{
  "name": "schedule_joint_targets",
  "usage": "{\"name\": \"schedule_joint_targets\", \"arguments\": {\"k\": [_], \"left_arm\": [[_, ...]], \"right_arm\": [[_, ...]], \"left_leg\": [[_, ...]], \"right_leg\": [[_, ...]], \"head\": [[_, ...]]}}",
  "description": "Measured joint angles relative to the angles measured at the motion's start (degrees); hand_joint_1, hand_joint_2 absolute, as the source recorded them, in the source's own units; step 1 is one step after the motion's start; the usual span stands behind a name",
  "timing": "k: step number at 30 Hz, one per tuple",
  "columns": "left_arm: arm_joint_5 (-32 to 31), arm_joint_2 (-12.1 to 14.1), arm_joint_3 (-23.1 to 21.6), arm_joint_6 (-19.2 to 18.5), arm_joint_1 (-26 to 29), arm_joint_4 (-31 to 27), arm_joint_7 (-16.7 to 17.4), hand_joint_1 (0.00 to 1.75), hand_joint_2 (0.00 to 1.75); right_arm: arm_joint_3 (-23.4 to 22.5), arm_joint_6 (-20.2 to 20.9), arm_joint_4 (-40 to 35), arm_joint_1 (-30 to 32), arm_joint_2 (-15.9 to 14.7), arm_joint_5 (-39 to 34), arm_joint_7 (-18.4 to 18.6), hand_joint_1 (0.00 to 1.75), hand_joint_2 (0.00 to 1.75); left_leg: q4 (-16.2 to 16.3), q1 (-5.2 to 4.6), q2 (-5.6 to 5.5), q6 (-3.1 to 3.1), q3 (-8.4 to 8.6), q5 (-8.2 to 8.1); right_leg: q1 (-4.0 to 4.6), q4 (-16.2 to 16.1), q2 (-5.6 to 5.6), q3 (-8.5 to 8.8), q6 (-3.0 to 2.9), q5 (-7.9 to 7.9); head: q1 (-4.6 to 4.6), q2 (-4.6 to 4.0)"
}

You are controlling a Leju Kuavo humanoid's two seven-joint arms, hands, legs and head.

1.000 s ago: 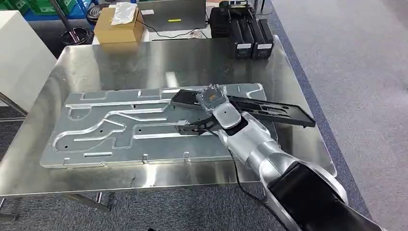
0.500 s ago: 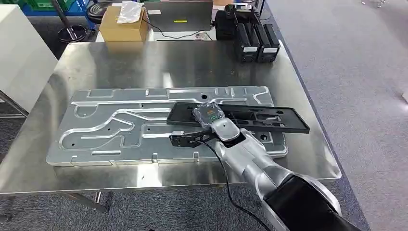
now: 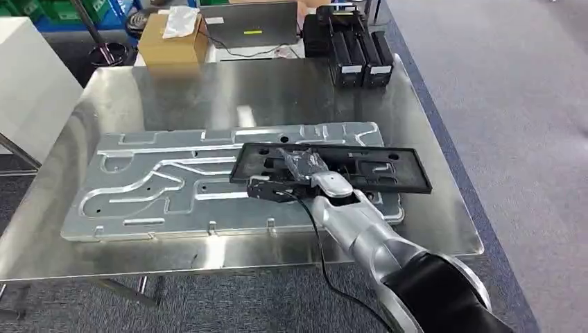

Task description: Take the parts from the cabinet and place them on the table.

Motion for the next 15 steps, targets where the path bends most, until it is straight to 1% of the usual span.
{"name": "schedule_joint_targets", "arguments": {"k": [1,2,3,4,5,6,7,8,9,10,14,15], "left_arm": [[-0.17,0.02,-0.02,0.0,0.07,0.0,-0.11,0.0,0.0],[-0.26,0.09,-0.02,0.0,0.14,0.0,-0.13,0.0,0.0],[-0.35,0.15,-0.02,0.0,0.19,0.0,-0.17,0.0,0.0],[-0.46,0.18,-0.02,0.04,0.18,0.0,-0.26,0.0,0.0],[-0.52,0.22,-0.02,0.11,0.13,0.0,-0.39,0.0,0.0],[-0.63,0.24,-0.02,0.15,0.08,0.0,-0.52,0.0,0.0],[-0.63,0.24,-0.02,0.17,0.07,0.0,-0.65,0.0,0.0],[-0.61,0.24,-0.02,0.2,0.04,0.0,-0.81,0.0,0.0],[-0.61,0.26,-0.02,0.24,0.1,0.0,-0.89,0.0,0.0],[-0.59,0.28,-0.02,0.24,0.14,0.0,-0.92,0.0,0.0],[-0.59,0.28,-0.02,0.24,0.16,0.0,-0.94,0.0,0.0],[-0.59,0.28,-0.02,0.24,0.2,0.0,-1.05,0.0,0.0]], "right_arm": [[-0.45,-0.02,0.0,0.27,-0.15,-0.39,0.02,0.0,0.0],[-0.93,-0.15,0.0,0.45,-0.26,-0.63,0.02,0.0,0.0],[-1.35,-0.33,0.0,0.46,-0.39,-0.85,-0.02,0.0,0.0],[-1.73,-0.44,0.0,0.43,-0.44,-1.22,0.02,0.0,0.0],[-2.25,-0.59,0.0,0.4,-0.48,-1.77,0.07,0.0,0.0],[-2.89,-0.74,0.0,0.27,-0.55,-2.52,0.04,0.0,0.0],[-3.67,-1.23,-0.02,0.02,-0.74,-3.92,-0.33,0.0,0.0],[-4.66,-1.62,-0.09,-0.25,-1.03,-5.43,-0.5,0.0,0.0],[-5.81,-1.73,-0.2,-0.51,-1.29,-6.56,-0.9,0.0,0.0],[-6.04,-1.75,-0.2,-0.6,-1.33,-7.02,-1.07,0.0,0.0],[-6.32,-1.81,-0.2,-0.64,-1.4,-7.37,-1.23,0.0,0.0],[-7.12,-2.12,-0.31,-0.78,-1.53,-8.51,-1.57,0.0,0.0]], "left_leg": [[4.22,0.02,0.0,-0.19,-1.96,-1.35],[5.99,0.05,0.01,-0.31,-2.84,-1.31],[5.03,0.11,0.02,-0.35,-2.42,-0.08],[1.48,0.19,0.03,-0.35,-0.73,2.18],[-3.69,0.29,0.04,-0.33,1.81,4.83],[-9.0,0.45,0.08,-0.27,4.44,7.03],[-11.26,0.31,0.05,-0.15,5.64,6.15],[-11.39,0.11,-0.16,0.51,5.36,6.51],[-11.28,0.09,-0.14,0.71,5.19,6.52],[-11.27,0.08,-0.14,0.83,5.16,6.57],[-11.26,0.06,-0.14,0.87,5.15,6.58],[-11.22,-0.11,-0.14,1.05,5.1,6.56]], "right_leg": [[0.02,0.03,-0.05,-0.03,0.0,-0.01],[0.01,0.04,-0.07,-0.02,0.0,-0.01],[0.0,0.06,-0.05,0.03,0.02,-0.02],[-0.03,0.12,-0.04,0.1,0.07,-0.05],[-0.07,0.25,0.01,0.16,0.25,-0.15],[-0.09,0.53,0.03,0.17,0.49,-0.3],[0.3,0.87,0.06,-0.09,0.97,-0.49],[0.38,1.05,0.1,-0.32,1.28,-0.43],[0.39,0.99,0.1,-0.42,1.56,-0.28],[0.46,0.96,0.1,-0.44,1.67,-0.24],[0.43,0.93,0.09,-0.45,1.74,-0.23],[0.26,0.84,0.11,-0.45,1.9,-0.14]], "head": [[-0.02,0.0],[0.0,0.0],[-0.02,0.0],[-0.02,0.0],[-0.02,0.0],[-0.02,0.0],[0.0,0.0],[0.06,0.0],[0.15,0.0],[0.11,0.0],[0.11,0.0],[0.13,0.0]]}}
